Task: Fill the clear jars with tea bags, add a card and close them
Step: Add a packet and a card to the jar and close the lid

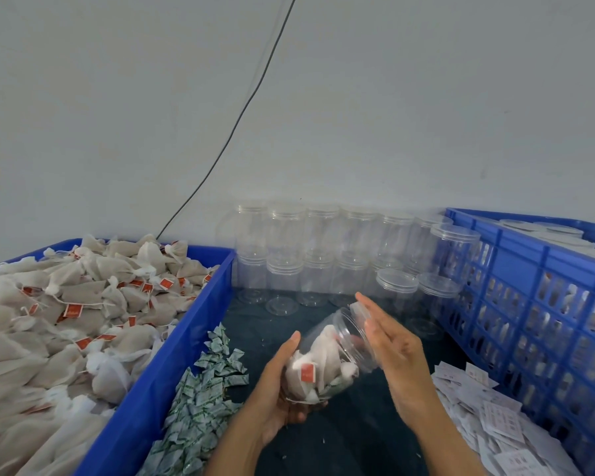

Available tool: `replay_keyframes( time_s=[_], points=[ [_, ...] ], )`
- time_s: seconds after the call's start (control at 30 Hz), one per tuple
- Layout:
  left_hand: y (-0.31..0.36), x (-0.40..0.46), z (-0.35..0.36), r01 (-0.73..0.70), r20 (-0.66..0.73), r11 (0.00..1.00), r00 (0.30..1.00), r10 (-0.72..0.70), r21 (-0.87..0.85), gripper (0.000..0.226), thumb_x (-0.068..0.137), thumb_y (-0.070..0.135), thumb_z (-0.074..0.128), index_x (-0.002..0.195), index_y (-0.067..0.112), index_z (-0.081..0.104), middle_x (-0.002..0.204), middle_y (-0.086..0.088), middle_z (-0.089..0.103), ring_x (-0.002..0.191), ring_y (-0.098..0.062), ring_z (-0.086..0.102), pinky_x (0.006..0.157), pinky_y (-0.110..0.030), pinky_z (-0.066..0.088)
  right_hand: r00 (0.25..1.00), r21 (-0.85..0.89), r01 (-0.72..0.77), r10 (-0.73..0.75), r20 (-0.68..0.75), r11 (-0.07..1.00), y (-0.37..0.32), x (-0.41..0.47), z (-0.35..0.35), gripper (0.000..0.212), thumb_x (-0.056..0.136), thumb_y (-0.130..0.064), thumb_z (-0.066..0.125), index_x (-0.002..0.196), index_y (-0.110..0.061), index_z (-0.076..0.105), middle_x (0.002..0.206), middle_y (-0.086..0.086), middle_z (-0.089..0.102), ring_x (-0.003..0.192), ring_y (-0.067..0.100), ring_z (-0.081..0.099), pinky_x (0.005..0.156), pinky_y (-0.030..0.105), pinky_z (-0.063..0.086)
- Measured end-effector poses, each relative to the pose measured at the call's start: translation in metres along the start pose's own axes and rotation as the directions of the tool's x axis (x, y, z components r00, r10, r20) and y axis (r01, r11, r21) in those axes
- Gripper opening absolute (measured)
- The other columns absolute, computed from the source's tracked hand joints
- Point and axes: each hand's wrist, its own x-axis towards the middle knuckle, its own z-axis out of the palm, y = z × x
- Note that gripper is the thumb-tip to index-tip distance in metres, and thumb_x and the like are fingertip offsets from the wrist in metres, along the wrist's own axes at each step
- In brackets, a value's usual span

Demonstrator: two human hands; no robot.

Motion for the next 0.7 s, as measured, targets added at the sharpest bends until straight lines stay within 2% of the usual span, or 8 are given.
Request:
replay_keyframes(
  time_s=[0.13, 0.23, 0.4, 0.6, 0.7],
  points=[
    [0.001, -0.001, -0.004, 0.021, 0.031, 0.999, 0.999, -0.020, -0.033, 0.077, 0.071, 0.072, 0.053, 0.100, 0.004, 0.074, 0.093, -0.020, 0.070, 0.067, -0.028, 0.065, 0.039, -0.018, 0.035, 0.991, -0.092, 0.133, -0.132, 0.020, 0.987, -0.006, 0.000, -0.006, 0.038, 0.078, -0.036, 0.065, 0.114, -0.048, 0.066, 0.119, -0.018, 0.059, 0.120, 0.001, 0.053, 0.097, 0.014, 0.042],
    [0.000, -0.002, -0.002, 0.020, 0.020, 1.000, 1.000, -0.020, -0.006, 0.078, 0.071, 0.073, 0.054, 0.103, 0.004, 0.073, 0.093, -0.019, 0.070, 0.070, -0.028, 0.065, 0.041, -0.020, 0.035, 0.986, -0.120, 0.157, -0.148, 0.077, 0.980, -0.006, -0.002, 0.002, 0.035, 0.083, -0.032, 0.072, 0.117, -0.042, 0.068, 0.120, -0.009, 0.055, 0.120, 0.003, 0.051, 0.096, 0.007, 0.038],
    [0.001, -0.004, 0.000, 0.012, 0.008, 1.000, 1.000, -0.012, 0.023, 0.073, 0.072, 0.073, 0.052, 0.097, 0.009, 0.076, 0.097, -0.022, 0.069, 0.075, -0.030, 0.065, 0.044, -0.022, 0.036, 0.986, -0.161, 0.140, -0.123, 0.113, 0.977, -0.005, -0.005, 0.006, 0.038, 0.081, -0.035, 0.069, 0.119, -0.036, 0.066, 0.122, -0.007, 0.051, 0.122, 0.005, 0.048, 0.097, 0.008, 0.037],
    [0.002, -0.008, 0.001, 0.054, 0.062, 0.997, 0.996, -0.058, 0.061, 0.071, 0.075, 0.075, 0.047, 0.089, 0.012, 0.079, 0.090, -0.019, 0.069, 0.066, -0.029, 0.066, 0.038, -0.019, 0.031, 0.973, -0.096, 0.159, -0.140, 0.185, 0.983, -0.005, -0.004, 0.001, 0.038, 0.081, -0.024, 0.066, 0.118, -0.030, 0.068, 0.121, 0.001, 0.053, 0.120, 0.006, 0.051, 0.097, 0.008, 0.035],
    [0.002, -0.009, -0.002, 0.088, 0.103, 0.993, 0.990, -0.096, 0.083, 0.071, 0.075, 0.075, 0.047, 0.084, 0.011, 0.077, 0.086, -0.018, 0.068, 0.062, -0.029, 0.065, 0.036, -0.017, 0.034, 0.963, -0.051, 0.148, -0.132, 0.235, 0.988, -0.003, -0.002, -0.005, 0.034, 0.085, -0.019, 0.069, 0.115, -0.032, 0.070, 0.119, -0.004, 0.055, 0.121, 0.008, 0.051, 0.099, 0.011, 0.036]
  ],
)
